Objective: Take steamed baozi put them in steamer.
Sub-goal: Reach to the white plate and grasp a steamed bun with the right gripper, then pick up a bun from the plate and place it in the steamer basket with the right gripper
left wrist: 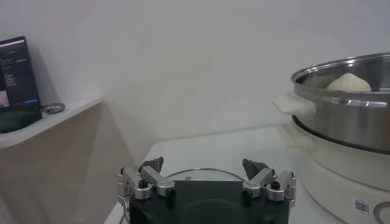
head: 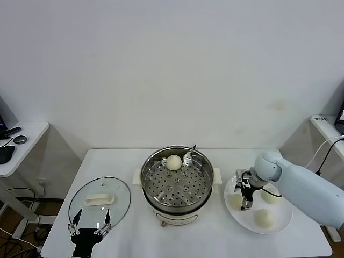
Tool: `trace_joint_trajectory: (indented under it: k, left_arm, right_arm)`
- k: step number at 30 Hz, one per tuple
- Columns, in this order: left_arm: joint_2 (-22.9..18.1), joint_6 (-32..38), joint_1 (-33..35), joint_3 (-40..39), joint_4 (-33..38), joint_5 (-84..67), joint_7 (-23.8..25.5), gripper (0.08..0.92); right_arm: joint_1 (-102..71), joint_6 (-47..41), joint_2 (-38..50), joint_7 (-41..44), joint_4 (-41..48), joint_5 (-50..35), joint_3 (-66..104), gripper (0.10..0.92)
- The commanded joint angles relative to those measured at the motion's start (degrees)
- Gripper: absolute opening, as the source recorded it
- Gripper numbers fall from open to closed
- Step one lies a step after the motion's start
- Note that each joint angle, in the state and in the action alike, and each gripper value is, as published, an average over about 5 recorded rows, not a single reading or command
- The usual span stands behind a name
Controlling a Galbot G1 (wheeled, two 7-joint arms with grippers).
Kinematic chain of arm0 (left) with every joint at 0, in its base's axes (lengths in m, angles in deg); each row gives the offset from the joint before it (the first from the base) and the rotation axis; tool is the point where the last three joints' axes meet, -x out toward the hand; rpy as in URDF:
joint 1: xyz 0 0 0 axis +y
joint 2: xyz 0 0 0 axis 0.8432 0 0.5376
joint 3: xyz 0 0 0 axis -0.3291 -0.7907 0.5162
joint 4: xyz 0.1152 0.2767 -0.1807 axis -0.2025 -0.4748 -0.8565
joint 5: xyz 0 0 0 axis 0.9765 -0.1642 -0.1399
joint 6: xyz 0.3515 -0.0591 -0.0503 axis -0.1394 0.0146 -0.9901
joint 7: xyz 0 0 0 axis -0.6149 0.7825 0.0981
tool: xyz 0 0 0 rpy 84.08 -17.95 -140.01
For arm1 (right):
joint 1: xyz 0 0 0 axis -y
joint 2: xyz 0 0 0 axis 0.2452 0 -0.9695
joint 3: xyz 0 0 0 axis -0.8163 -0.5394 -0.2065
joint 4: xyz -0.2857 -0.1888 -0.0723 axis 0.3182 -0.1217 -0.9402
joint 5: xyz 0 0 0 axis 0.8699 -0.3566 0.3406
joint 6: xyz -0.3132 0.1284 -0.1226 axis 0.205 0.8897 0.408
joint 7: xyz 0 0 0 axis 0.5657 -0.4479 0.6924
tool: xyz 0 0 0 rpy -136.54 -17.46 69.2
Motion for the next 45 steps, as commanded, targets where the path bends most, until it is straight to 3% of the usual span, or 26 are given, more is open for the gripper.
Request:
trace_joint_trajectory:
  k: [1, 16, 26, 45]
  left_arm:
    - [0.1, 0.0, 0.0, -0.1, -0.1, 0.0, 0.1, 0.823]
    - [0.0, 0.0, -0.1, -0.4, -0.2, 0.3, 0.1, 0.823]
    - [-0.2, 0.0, 0.1, -0.8, -0.1, 0.8, 0.1, 0.823]
    - [-0.3, 0.0, -1.7, -3.1, 0.0, 1.2, -0.1, 0.823]
  right_arm:
    - [-0.7, -0.1, -1.0, -1.0, 0.7, 0.4, 0.5, 0.823]
    - [-1.6, -0.2, 0.2, -0.3, 0.2, 1.1, 1.3, 0.818]
    - [-2.1, -0.2, 0.3, -0.5, -0.3, 1.3, 2.0, 0.644]
    - [17.4, -2.0, 9.6, 3.5, -6.0, -8.3, -5.4, 0.612]
